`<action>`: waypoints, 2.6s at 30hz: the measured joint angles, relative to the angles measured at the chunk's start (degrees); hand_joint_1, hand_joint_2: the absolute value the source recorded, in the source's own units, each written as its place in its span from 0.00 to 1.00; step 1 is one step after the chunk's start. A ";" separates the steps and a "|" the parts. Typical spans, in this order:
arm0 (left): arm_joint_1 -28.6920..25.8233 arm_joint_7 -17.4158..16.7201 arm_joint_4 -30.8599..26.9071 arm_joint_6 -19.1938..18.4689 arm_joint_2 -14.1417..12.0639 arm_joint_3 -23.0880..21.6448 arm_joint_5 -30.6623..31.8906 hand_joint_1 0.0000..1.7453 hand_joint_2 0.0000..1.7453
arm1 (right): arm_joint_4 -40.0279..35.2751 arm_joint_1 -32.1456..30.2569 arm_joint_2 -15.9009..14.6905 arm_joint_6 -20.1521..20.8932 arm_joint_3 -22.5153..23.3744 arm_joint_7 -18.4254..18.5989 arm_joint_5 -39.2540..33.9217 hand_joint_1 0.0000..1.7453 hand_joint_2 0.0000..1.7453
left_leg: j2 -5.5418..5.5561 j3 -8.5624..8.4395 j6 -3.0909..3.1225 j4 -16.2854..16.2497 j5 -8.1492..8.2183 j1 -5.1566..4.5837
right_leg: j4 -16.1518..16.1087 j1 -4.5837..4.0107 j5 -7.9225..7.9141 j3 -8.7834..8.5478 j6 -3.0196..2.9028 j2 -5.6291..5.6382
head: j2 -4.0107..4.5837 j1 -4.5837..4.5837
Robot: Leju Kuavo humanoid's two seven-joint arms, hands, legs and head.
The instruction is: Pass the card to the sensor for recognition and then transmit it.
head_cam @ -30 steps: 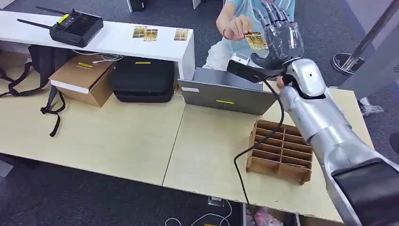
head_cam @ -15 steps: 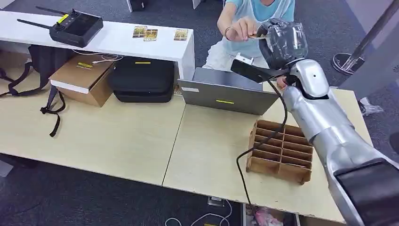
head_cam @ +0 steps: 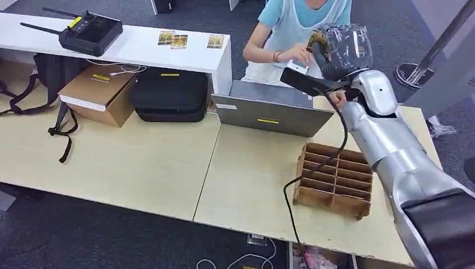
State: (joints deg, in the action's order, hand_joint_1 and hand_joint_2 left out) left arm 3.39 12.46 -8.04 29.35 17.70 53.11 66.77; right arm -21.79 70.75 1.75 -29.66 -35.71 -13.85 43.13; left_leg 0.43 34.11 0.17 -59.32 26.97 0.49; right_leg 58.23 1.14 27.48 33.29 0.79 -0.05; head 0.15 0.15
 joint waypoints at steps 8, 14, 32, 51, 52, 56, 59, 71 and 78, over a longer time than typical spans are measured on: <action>0.01 0.11 0.00 -0.02 0.07 1.09 -0.55 0.00 0.00 | -0.74 -0.10 -1.65 12.82 6.20 -3.06 -15.07 1.00 1.00 | 0.01 0.01 0.00 -0.02 0.00 0.00 | -0.01 0.00 0.00 0.02 0.00 -0.02 | 0.00 0.00; 0.01 0.57 0.00 -0.02 0.09 1.93 -0.63 0.00 0.00 | -1.88 -0.32 -6.17 22.85 11.98 -4.83 -25.01 1.00 1.00 | 0.13 0.08 0.01 -0.12 0.01 -0.01 | -0.05 0.02 -0.01 0.05 0.02 -0.11 | 0.00 0.02; 0.01 0.85 0.00 -0.02 0.09 3.24 0.50 0.00 0.00 | -2.29 -7.93 -27.45 46.47 26.45 -1.33 -43.08 1.00 1.00 | 0.35 0.30 0.10 -0.23 0.07 0.01 | -0.15 -0.03 -0.03 0.04 0.10 -0.33 | 0.00 0.00; 0.12 0.55 0.00 -0.02 0.15 4.15 1.22 0.00 0.00 | 1.99 -17.62 -30.55 47.65 28.39 0.61 -47.71 1.00 1.00 | 0.28 0.30 0.10 -0.23 0.07 0.04 | -0.15 -0.05 -0.03 0.05 0.11 -0.32 | 0.00 0.00; 0.12 0.63 0.00 -0.02 0.15 4.18 1.27 0.00 0.00 | 2.05 -18.62 -30.71 47.74 28.57 0.43 -48.07 1.00 1.00 | 0.28 0.32 0.10 -0.23 0.07 0.04 | -0.15 -0.04 -0.03 0.06 0.11 -0.31 | 0.00 0.00; 0.12 0.72 0.00 -0.02 0.15 4.26 1.73 0.00 0.00 | 2.30 -21.79 -31.89 48.48 29.68 0.19 -49.29 1.00 1.00 | 0.29 0.33 0.10 -0.23 0.08 0.03 | -0.16 -0.04 -0.02 0.06 0.12 -0.32 | 0.00 -0.02; 0.12 0.70 0.00 -0.02 0.15 4.26 2.23 0.00 0.00 | 2.38 -24.39 -33.07 48.90 30.93 0.17 -51.26 1.00 1.00 | 0.30 0.34 0.10 -0.23 0.08 0.04 | -0.16 -0.05 -0.02 0.07 0.12 -0.34 | 0.00 -0.02; 0.14 0.33 0.00 -0.02 0.13 4.26 3.78 0.00 0.00 | 2.14 -34.43 -35.21 47.52 35.78 -3.39 -54.36 1.00 1.00 | 0.28 0.34 0.10 -0.22 0.11 0.04 | -0.16 -0.05 -0.01 0.07 0.12 -0.32 | 0.00 0.00; 0.15 0.35 0.00 -0.02 0.15 4.26 4.22 0.00 0.00 | 1.49 -37.72 -35.49 47.50 36.89 -3.28 -54.16 1.00 1.00 | 0.27 0.35 0.11 -0.21 0.11 0.03 | -0.16 -0.04 -0.01 0.07 0.12 -0.31 | 0.00 0.02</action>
State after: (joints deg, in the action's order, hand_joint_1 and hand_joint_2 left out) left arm 3.54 12.81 -8.04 29.33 17.86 57.37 70.99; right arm -20.31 33.03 -33.75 17.84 1.18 -17.14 -11.04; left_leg 0.70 34.46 0.27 -59.53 27.08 0.52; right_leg 58.07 1.10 27.47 33.36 0.92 -0.36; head 0.15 0.18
